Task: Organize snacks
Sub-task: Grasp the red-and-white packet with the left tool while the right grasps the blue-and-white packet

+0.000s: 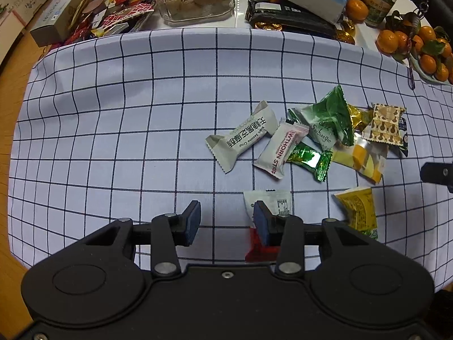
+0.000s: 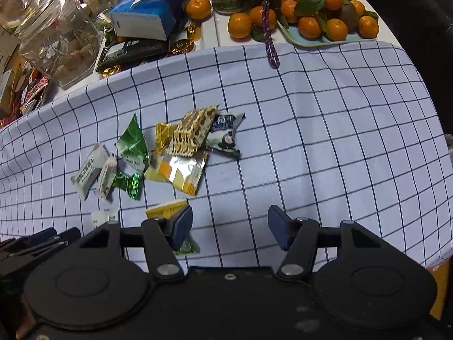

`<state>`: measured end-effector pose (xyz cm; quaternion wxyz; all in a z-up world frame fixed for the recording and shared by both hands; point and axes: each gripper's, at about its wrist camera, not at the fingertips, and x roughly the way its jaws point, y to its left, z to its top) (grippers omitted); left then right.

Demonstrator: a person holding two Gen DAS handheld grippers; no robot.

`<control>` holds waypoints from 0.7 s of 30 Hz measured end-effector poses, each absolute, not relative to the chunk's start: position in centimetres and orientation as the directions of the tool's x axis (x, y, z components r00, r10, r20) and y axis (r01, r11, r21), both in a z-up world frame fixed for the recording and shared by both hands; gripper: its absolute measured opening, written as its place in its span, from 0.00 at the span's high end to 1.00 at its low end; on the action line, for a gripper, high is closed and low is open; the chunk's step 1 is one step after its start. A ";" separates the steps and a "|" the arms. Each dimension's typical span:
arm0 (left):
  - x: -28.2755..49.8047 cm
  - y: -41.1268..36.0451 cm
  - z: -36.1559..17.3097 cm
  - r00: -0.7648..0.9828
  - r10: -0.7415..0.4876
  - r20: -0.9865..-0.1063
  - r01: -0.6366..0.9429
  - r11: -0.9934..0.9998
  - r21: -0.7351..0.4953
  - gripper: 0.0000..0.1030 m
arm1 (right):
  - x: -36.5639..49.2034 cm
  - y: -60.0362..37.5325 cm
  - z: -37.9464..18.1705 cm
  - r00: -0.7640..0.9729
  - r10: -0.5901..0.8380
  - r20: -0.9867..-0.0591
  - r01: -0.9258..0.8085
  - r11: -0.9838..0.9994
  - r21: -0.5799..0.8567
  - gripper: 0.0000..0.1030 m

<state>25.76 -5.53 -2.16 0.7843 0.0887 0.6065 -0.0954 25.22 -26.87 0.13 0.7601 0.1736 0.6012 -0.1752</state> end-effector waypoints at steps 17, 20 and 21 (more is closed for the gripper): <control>26.7 -4.9 -2.4 0.215 -0.094 -0.972 0.213 0.976 -0.047 0.52 | 33.8 -26.9 -5.2 0.147 -0.059 -0.987 0.637 0.770 0.049 0.44; 26.9 -4.6 -2.4 0.213 -0.093 -0.973 0.199 0.979 -0.050 0.52 | 33.3 -27.8 -5.5 0.129 -0.030 -0.991 0.644 0.762 0.061 0.47; 26.9 -4.5 -2.5 0.211 -0.093 -0.973 0.197 0.979 -0.051 0.52 | 33.1 -28.1 -5.5 0.121 -0.020 -0.992 0.642 0.764 0.063 0.51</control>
